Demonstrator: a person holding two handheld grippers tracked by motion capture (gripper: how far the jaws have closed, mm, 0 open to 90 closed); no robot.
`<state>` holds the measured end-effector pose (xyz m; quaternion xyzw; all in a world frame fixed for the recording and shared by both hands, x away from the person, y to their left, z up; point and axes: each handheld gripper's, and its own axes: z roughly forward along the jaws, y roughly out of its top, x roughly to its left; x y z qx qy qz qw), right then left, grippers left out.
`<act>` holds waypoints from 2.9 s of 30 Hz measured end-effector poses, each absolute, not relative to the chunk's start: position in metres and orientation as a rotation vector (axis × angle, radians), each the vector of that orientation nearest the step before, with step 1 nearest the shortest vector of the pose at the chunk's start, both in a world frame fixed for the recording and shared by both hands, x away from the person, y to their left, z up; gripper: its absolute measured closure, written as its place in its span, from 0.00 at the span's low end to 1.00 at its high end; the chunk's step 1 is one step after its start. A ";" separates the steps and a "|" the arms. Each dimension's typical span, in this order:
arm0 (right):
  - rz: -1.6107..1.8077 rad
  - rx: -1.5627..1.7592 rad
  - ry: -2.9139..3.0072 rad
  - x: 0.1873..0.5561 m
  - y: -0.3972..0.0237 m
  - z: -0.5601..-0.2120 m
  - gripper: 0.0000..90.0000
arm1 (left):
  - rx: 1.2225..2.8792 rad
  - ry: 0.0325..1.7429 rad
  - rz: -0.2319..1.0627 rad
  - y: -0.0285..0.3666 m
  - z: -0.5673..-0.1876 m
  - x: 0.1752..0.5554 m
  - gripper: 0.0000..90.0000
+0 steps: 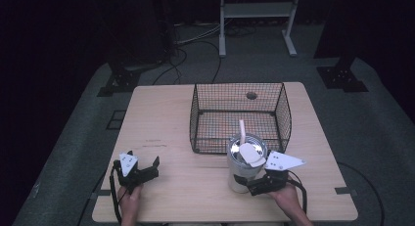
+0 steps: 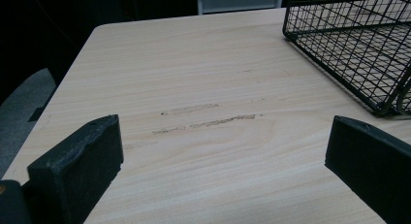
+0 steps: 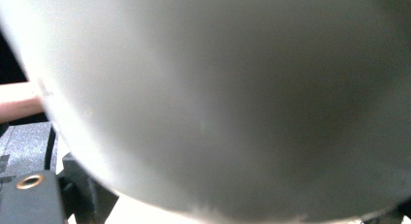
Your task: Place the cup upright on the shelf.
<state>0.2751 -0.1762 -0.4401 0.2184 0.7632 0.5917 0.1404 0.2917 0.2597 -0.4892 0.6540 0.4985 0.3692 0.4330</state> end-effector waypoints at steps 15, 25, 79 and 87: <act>1.747 0.565 2.169 0.296 -0.165 -0.394 0.10 | 1.631 1.243 0.917 0.260 -0.489 0.292 0.00; 1.815 0.534 2.118 0.321 -0.160 -0.357 0.10 | 1.632 1.243 0.916 0.260 -0.489 0.292 0.00; 1.725 0.649 2.209 0.491 -0.105 -0.364 0.10 | 1.623 1.238 0.910 0.261 -0.489 0.293 0.00; 1.752 0.672 2.222 0.494 -0.105 -0.377 0.10 | 1.623 1.237 0.910 0.261 -0.489 0.293 0.00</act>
